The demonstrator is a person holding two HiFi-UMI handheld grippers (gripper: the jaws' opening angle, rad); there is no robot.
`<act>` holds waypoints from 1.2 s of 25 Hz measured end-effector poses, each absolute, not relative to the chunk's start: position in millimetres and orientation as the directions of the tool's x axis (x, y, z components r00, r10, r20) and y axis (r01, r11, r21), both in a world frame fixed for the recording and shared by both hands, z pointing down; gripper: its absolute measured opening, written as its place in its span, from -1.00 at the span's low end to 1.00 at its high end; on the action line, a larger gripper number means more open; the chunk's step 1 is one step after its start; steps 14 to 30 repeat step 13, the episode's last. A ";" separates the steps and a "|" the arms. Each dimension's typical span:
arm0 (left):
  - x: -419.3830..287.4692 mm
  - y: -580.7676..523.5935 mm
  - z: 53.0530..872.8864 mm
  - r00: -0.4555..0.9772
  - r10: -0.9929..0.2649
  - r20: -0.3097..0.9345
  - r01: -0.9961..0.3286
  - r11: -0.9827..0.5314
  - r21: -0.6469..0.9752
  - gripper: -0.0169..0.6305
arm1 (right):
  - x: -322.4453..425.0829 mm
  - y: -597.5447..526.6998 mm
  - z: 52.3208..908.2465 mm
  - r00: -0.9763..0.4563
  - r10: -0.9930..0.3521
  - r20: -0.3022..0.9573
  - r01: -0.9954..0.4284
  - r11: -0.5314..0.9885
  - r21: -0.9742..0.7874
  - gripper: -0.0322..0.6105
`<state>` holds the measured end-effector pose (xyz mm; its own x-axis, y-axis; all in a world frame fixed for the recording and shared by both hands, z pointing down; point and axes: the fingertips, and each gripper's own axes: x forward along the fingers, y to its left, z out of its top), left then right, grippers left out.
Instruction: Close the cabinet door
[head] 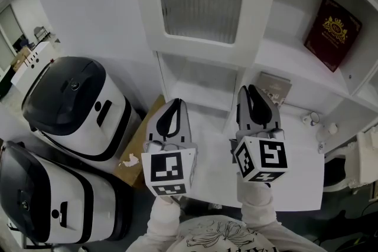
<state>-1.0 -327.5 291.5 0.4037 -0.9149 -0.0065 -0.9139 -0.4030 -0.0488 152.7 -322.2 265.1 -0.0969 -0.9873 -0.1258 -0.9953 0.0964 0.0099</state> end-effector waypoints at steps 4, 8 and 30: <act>-2.7 -324.3 292.6 0.409 -0.912 -0.008 -0.911 -0.409 -0.049 -0.91 | 151.0 -317.5 268.4 -0.089 -0.988 -0.123 -0.996 0.089 0.006 -0.72; -3.0 -322.0 293.7 0.413 -0.910 -0.005 -0.910 -0.413 -0.048 -0.91 | 147.7 -314.5 272.4 -0.091 -0.989 -0.118 -0.996 0.090 0.013 -0.72; -1.4 -319.4 293.9 0.419 -0.908 -0.012 -0.907 -0.418 -0.042 -0.91 | 144.2 -310.0 277.0 -0.094 -0.989 -0.111 -0.996 0.093 0.016 -0.72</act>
